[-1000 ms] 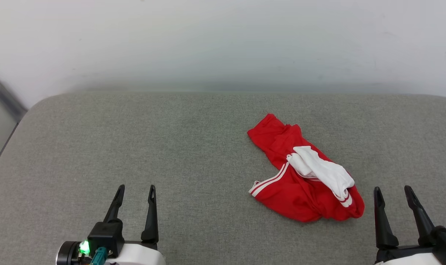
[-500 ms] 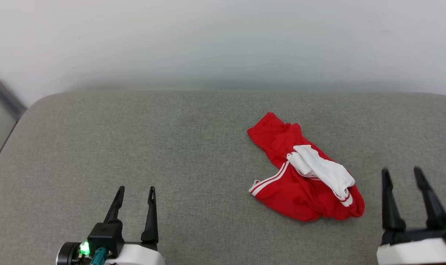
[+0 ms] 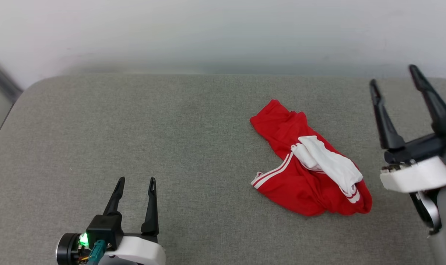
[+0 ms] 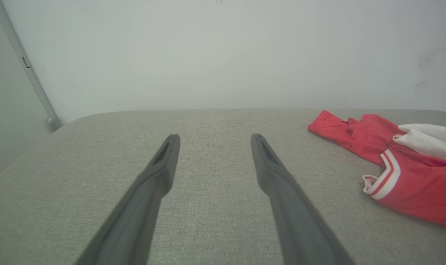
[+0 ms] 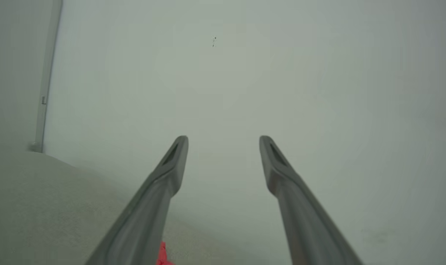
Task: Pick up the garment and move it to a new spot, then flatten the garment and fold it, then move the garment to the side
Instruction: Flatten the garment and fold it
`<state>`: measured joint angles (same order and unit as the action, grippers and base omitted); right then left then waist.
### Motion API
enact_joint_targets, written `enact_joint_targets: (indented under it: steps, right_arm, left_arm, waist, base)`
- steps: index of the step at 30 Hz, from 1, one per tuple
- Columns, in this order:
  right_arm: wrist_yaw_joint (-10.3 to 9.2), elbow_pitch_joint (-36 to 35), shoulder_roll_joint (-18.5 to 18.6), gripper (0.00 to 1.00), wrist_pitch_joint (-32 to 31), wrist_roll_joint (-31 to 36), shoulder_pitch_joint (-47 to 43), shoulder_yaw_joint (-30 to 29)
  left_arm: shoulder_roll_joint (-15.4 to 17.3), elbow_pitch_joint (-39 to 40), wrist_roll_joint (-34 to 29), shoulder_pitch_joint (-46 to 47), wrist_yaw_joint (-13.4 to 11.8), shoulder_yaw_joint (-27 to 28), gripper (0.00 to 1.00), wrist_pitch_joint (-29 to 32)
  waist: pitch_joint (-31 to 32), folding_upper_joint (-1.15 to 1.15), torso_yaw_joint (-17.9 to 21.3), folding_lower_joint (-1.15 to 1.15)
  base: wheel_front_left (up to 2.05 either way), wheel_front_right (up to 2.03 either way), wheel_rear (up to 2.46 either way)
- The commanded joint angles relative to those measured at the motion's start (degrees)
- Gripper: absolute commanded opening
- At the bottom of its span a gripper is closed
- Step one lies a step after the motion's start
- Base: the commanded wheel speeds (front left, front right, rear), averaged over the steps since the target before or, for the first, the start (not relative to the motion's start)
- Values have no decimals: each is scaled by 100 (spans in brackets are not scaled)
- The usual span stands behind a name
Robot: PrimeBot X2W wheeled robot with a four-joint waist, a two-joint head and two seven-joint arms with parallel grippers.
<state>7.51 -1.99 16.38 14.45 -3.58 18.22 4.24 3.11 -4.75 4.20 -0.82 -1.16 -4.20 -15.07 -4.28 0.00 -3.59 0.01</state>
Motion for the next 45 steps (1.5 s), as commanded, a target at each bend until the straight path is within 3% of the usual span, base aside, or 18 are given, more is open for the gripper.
enact_joint_targets:
  steps: [1,5,11,15,18,25,31,32,33,34,40,45]
  right_arm:
    - [-4,77,185,100,-155,-92,221,182]
    - [-4,202,1016,100,-1347,-756,855,1224]
    - [-4,-168,2174,100,-3535,-2064,1712,2925]
    - [-4,-420,2694,100,-4847,-2945,2248,3817]
    - [-4,-412,2894,100,-5499,-3353,2612,4353]
    - [-4,297,2950,100,-6042,-3855,3006,5317]
    - [-2,784,2966,100,-5773,-4218,2846,6015]
    - [-3,808,2961,49,-5630,-4230,2889,6049]
    - [-3,814,2948,5,-5438,-4235,2963,6060]
    - [-3,824,2931,0,-5246,-4276,3020,6034]
    - [-4,743,2987,0,-4281,-4607,3189,5631]
    - [-4,726,3177,0,-3429,-5008,3027,4823]
  left_arm:
    - [-6,10,-14,88,7,16,100,-15]
    - [-13,28,-8,150,11,7,100,-15]
    - [-23,56,21,293,-6,-15,100,-15]
    - [-25,88,87,412,-31,-59,100,-15]
    - [-23,104,161,524,-76,-128,100,-15]
    - [-23,109,305,760,-151,-269,100,-15]
    - [-24,97,346,828,-206,-306,100,-15]
    - [-25,94,348,829,-201,-292,100,-15]
    - [-25,89,343,817,-204,-261,100,-15]
    - [-25,79,333,790,-210,-237,100,-15]
    - [-25,40,315,710,-170,-163,100,-15]
    - [-25,71,315,649,-169,-132,100,-15]
  waist:
    - [-50,0,4,-1]
    - [-197,0,6,-1]
    - [-450,0,-24,-1]
    - [-664,0,-61,-1]
    - [-870,0,-125,-1]
    - [-1277,0,-291,-1]
    - [-1404,0,-357,-1]
    - [-1402,0,-351,-1]
    - [-1383,0,-331,-1]
    - [-1355,0,-303,-1]
    - [-1149,0,-191,-1]
    - [-1013,0,-98,-1]
  base:
    - [0,0,0]
    - [0,0,0]
    - [0,0,0]
    - [0,0,0]
    - [0,0,0]
    - [0,0,0]
    - [0,0,0]
    - [0,0,0]
    - [0,0,0]
    - [0,0,0]
    - [0,0,0]
    - [0,0,0]
